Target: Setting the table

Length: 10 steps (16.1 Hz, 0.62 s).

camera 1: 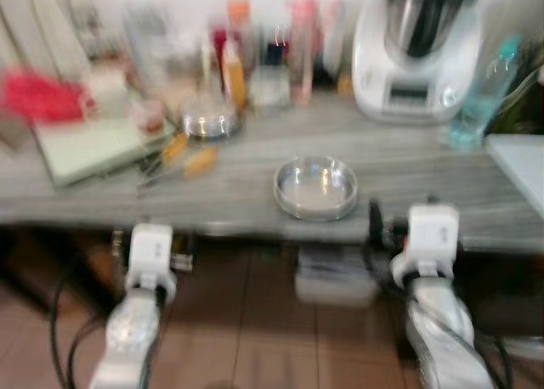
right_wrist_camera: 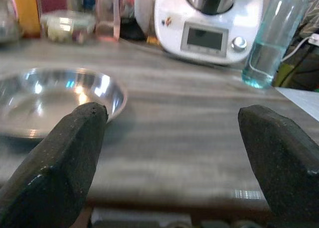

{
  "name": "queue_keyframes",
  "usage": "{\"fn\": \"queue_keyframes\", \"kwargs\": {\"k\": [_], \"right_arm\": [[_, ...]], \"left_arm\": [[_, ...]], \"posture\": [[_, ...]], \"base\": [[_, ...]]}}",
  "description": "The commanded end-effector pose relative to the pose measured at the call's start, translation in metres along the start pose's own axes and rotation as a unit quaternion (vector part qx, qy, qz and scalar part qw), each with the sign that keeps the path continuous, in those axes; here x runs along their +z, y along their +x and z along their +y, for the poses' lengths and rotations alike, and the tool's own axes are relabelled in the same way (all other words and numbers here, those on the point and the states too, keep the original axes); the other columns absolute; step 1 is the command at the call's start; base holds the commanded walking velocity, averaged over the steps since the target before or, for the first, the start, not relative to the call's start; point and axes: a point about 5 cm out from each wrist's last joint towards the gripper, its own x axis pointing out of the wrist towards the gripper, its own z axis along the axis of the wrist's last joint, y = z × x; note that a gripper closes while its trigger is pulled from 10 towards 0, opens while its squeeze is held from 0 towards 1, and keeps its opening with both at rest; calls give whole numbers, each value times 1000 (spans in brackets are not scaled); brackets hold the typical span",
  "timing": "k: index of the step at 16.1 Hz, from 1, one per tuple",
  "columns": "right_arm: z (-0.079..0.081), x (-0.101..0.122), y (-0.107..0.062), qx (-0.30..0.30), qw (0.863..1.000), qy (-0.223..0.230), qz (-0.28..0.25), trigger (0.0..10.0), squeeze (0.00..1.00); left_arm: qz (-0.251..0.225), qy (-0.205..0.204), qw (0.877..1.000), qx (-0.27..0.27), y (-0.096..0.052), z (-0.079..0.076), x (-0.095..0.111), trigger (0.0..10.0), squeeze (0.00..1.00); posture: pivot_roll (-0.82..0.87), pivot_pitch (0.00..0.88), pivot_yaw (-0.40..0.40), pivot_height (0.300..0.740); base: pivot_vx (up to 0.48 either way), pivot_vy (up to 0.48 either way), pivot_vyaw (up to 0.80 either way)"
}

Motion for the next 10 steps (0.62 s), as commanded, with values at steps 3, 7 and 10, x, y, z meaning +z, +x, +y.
{"fn": "queue_keyframes", "kwargs": {"k": [3, 7, 10], "right_arm": [[1, 7, 1, 1, 1000, 4, -12, 10000, 0], [1, 7, 1, 0, 1000, 3, -12, 10000, 0], [0, 8, 2, -1, 1000, 2, -13, 10000, 0]], "left_arm": [[-3, 7, 1000, 1, 1, 2, 3, 10000, 0], [-1, 7, 1000, -1, 1, 2, 2, 10000, 0], [-1, 8, 1000, -4, 1, 1, 3, 10000, 0]], "posture": [[-101, 0, 28, 740], [-101, 0, 28, 740], [-100, 0, 28, 740]], "base": [[-217, 0, 0], [-81, 0, 0], [-219, 0, 0]]}}
